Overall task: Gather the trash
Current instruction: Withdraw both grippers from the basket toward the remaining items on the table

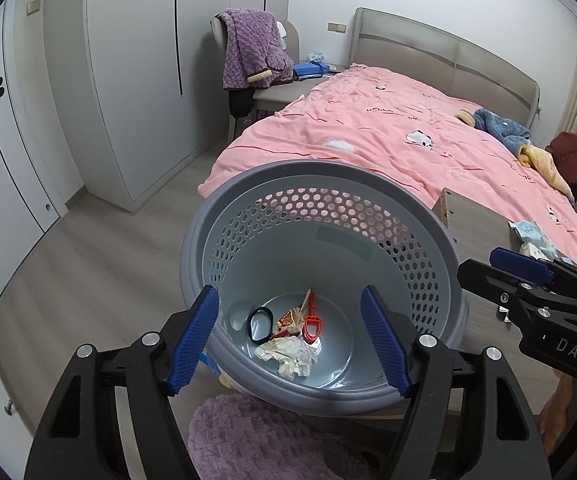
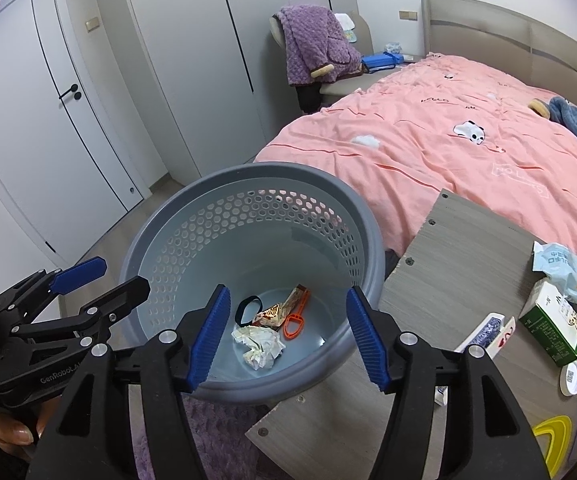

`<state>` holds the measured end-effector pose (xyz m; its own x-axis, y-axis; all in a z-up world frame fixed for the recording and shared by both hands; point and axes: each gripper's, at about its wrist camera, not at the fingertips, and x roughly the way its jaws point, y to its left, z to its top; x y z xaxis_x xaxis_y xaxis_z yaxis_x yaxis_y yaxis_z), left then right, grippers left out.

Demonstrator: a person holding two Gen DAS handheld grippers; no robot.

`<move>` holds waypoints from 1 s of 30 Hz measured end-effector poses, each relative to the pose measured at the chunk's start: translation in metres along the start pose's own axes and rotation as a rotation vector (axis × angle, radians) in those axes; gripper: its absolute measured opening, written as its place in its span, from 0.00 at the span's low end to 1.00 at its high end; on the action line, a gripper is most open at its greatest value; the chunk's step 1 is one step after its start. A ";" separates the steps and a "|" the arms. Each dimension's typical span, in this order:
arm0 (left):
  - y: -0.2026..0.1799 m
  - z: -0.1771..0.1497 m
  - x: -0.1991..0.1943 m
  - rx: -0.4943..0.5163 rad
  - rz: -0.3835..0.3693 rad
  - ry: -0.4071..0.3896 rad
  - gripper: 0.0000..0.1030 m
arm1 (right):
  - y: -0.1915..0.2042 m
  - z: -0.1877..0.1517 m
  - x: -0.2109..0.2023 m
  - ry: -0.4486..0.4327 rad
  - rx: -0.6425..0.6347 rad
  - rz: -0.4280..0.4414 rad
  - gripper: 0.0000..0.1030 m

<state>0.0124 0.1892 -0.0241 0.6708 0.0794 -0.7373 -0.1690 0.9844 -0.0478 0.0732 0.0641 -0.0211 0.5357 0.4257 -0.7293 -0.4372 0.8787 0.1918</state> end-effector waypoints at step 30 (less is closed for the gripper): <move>-0.126 -0.010 -0.037 0.197 -0.197 -0.050 0.73 | -0.109 -0.083 -0.125 -0.126 0.233 -0.278 0.93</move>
<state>0.0018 0.0605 0.0027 0.7125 -0.1139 -0.6924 0.1087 0.9927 -0.0514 -0.0063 -0.1028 -0.0049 0.7016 0.1745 -0.6909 -0.0941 0.9838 0.1529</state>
